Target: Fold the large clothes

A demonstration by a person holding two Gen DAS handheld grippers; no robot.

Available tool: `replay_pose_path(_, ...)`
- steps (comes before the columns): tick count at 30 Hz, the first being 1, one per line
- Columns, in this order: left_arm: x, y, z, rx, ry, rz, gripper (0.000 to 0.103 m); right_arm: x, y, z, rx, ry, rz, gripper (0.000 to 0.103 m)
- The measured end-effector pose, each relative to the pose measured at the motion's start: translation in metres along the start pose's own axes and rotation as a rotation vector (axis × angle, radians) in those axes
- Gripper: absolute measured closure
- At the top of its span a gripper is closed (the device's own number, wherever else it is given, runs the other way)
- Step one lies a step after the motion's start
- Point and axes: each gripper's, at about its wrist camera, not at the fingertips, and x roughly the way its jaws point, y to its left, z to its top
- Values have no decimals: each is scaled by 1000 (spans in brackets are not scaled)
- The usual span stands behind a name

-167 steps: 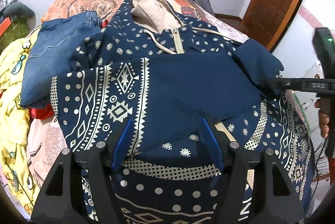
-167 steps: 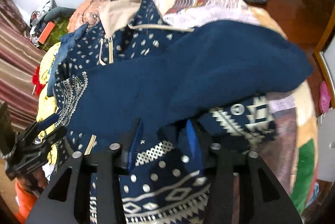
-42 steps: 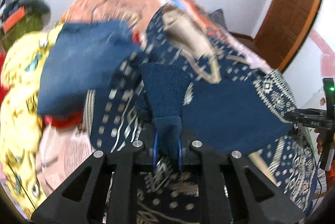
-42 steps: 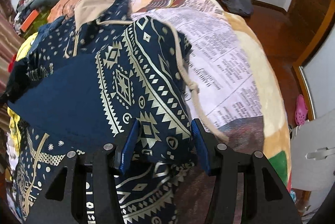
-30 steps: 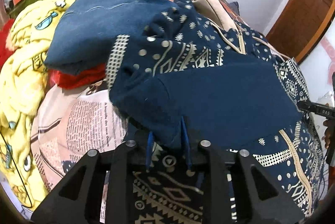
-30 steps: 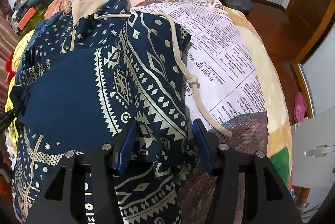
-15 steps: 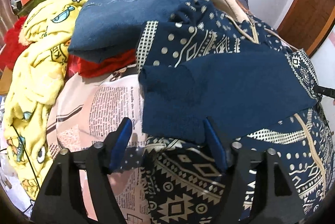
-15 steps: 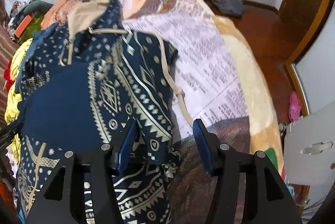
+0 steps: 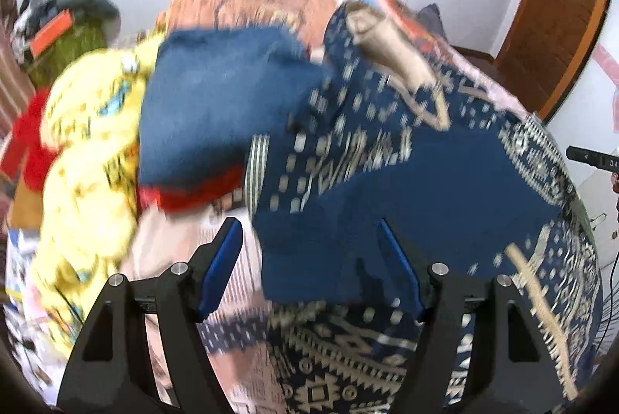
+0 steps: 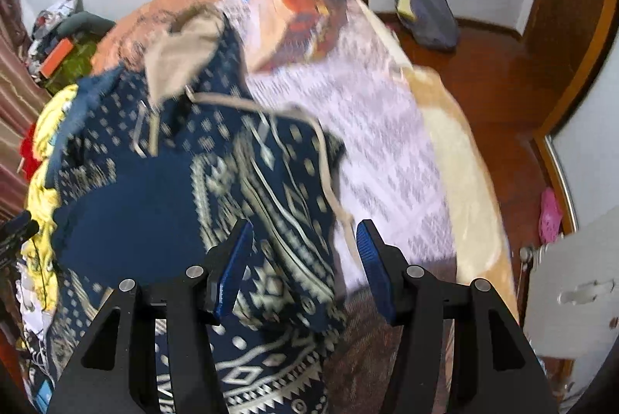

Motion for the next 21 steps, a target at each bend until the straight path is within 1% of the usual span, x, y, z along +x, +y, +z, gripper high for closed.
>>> replay_pose_path(6, -10, -20, 57, 83, -101, -2, 32, -19, 23, 36, -54, -104, 30, 51)
replay_pose_path(9, -3, -31, 86, 105, -133, -28, 32, -21, 40, 57, -89, -142, 44, 50)
replay_pose_path(11, 8, -39, 104, 116, -136, -35, 32, -16, 50, 68, -108, -157, 51, 46)
replay_pose_path(14, 31, -47, 123, 128, -116, -48, 32, -2, 64, 82, -131, -161, 63, 43)
replay_pose_path(17, 61, -49, 139, 110, -63, -79, 32, 25, 73, 93, -130, -121, 84, 43)
replay_pose_path(21, 108, -46, 154, 62, 23, -100, 32, 68, 80, 107, -111, -42, 99, 43)
